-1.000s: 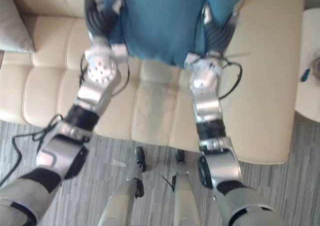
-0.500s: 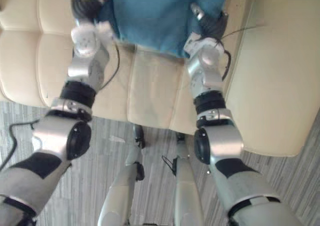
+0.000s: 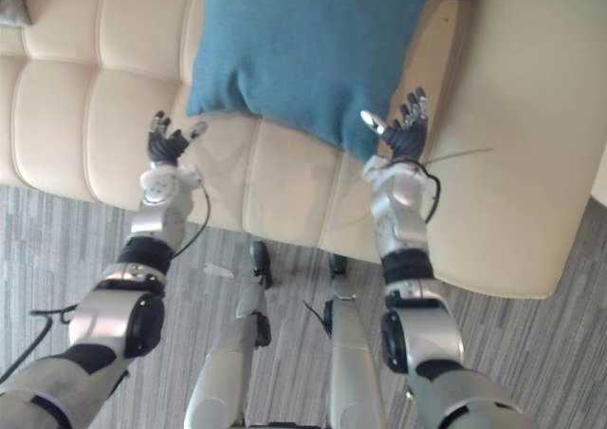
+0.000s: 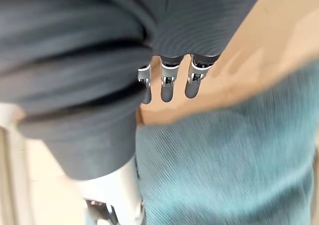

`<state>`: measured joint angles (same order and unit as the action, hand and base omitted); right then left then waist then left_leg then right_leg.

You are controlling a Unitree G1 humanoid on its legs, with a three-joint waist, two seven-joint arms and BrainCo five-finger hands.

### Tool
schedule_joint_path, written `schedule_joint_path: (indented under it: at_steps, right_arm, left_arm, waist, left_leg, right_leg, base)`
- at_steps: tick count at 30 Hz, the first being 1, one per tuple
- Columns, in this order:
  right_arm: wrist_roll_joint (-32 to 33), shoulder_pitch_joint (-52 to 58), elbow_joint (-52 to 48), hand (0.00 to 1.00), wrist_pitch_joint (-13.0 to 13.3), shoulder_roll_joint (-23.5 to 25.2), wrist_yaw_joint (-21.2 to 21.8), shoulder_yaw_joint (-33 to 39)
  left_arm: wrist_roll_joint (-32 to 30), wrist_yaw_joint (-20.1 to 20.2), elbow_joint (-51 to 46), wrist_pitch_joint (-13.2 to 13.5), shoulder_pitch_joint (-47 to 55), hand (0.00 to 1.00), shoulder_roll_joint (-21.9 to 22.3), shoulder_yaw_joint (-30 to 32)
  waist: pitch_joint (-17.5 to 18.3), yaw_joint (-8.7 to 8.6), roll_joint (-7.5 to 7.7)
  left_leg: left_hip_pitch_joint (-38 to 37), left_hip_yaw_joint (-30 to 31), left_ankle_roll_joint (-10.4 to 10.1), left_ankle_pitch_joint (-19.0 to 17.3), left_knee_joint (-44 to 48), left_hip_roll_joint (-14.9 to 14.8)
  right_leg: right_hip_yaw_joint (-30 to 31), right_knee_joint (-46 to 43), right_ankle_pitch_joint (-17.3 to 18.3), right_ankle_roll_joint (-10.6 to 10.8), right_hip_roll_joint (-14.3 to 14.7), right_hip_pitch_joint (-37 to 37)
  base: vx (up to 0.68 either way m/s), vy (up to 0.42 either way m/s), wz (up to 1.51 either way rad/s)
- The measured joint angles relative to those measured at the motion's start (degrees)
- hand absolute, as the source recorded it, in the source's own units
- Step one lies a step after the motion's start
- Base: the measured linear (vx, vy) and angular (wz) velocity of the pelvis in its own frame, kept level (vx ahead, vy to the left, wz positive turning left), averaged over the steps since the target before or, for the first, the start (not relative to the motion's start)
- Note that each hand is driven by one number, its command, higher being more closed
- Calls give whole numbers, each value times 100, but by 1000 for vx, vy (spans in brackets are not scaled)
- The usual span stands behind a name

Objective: Pick up cushions and gather them together orderly.

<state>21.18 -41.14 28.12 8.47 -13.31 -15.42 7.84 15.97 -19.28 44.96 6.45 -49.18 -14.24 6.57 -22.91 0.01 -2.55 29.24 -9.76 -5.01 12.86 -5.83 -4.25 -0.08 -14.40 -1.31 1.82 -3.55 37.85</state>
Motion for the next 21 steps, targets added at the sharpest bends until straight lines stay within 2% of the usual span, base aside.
schedule_joint_path:
  at_steps: [2, 5, 7, 10, 14, 18, 21]
  right_arm:
    - [-256, 742, -657, 0, 19, -47, 128, -99]
    - [-531, 1880, -1436, 0, 60, -20, 278, -146]
    - [-544, 2486, -1581, 0, 72, 0, 450, -237]
    - [-552, 3463, -1570, 0, 71, 291, 746, -353]
    - [-781, 4414, -579, 0, 54, 824, 1153, -338]
    - [-781, 4701, 735, 0, 5, 1181, 1323, -74]
    - [-919, 4704, 1598, 0, -39, 1328, 1325, 247]
  left_arm:
    - [52, 85, -731, 132, 672, 0, -223, -185]
    - [198, 189, -1684, 338, 1764, 0, -153, -406]
    - [217, 344, -1880, 455, 2397, 0, 108, -483]
    - [263, 591, -1809, 445, 3411, 0, 623, -608]
    - [221, 960, -985, 396, 4431, 0, 1077, -622]
    - [-112, 1192, 56, 249, 4932, 0, 1267, -340]
    - [-517, 1315, 769, 99, 5063, 0, 1319, -46]
  waist:
    - [-39, 5, 83]
    - [-12, 12, 143]
    - [14, 43, 188]
    - [242, 31, 306]
    - [830, 35, 420]
    - [1418, 54, 397]
    - [1686, 67, 392]
  left_leg:
    - [-284, -79, 47, -66, 1, -35]
    - [-666, -174, 73, -270, 134, -63]
    - [-887, -232, 83, -502, 352, -76]
    - [-1166, -251, 71, -832, 701, -106]
    - [-1659, -216, 42, -1075, 822, -136]
    - [-2186, -240, 33, -1215, 771, -121]
    - [-2571, -302, 31, -1215, 562, -110]
  right_leg:
    - [62, 85, -2, -3, 46, -285]
    - [133, 232, 8, 4, 76, -747]
    - [181, 299, 56, 17, 78, -1071]
    - [194, 305, 198, 17, 76, -1485]
    - [115, 424, 354, 35, 84, -2124]
    - [112, 617, 423, 75, 69, -2710]
    - [141, 769, 421, 75, 72, -3034]
  base:
    - [55, -56, -22]
    - [81, -55, -17]
    - [81, -46, -17]
    - [88, -41, -8]
    - [130, -20, 7]
    - [100, 7, -1]
    - [33, 13, -8]
